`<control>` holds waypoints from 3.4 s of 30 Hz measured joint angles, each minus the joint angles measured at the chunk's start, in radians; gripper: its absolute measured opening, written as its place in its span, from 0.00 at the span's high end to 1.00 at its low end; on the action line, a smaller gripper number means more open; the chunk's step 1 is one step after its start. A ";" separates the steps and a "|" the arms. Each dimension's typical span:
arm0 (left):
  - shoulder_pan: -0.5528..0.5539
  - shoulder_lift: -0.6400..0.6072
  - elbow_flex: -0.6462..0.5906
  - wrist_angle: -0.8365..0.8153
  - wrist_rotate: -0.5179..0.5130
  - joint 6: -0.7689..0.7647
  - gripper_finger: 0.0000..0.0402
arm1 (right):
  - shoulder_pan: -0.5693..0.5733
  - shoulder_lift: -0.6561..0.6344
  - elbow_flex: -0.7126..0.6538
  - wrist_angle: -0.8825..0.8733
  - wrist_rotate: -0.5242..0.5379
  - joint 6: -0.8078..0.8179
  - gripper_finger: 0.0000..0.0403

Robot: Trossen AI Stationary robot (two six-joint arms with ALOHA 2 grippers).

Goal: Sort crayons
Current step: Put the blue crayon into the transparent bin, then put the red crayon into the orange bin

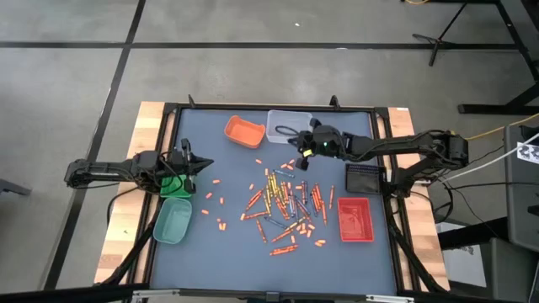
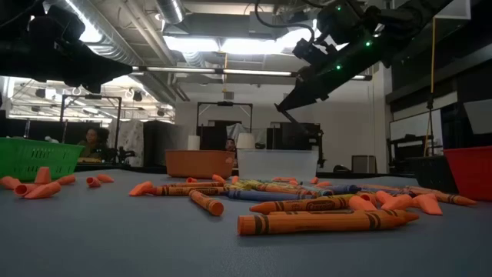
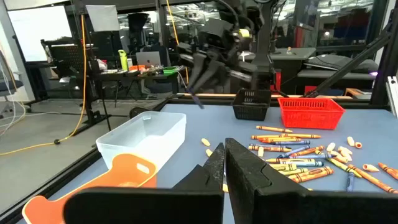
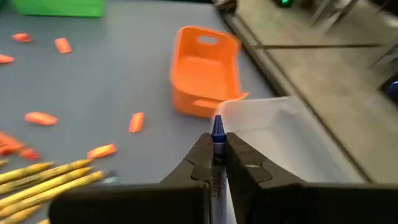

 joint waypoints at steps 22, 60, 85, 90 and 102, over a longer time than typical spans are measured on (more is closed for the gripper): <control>0.000 0.000 0.000 0.000 0.000 0.000 1.00 | -0.264 0.148 0.001 0.211 -0.184 -0.053 0.94; 0.001 0.000 0.000 0.033 0.000 -0.059 0.98 | -0.262 0.152 0.001 0.213 -0.181 -0.074 0.66; -0.047 0.791 0.228 0.508 0.023 -0.138 0.78 | -0.262 0.105 0.001 0.189 -0.183 -0.071 0.66; -0.112 1.006 0.342 0.497 0.024 -0.138 0.78 | -0.261 0.054 0.001 0.125 -0.184 -0.070 0.66; -0.297 1.371 0.541 0.496 0.013 -0.283 0.78 | -0.260 -0.097 0.001 -0.095 -0.296 -0.019 0.66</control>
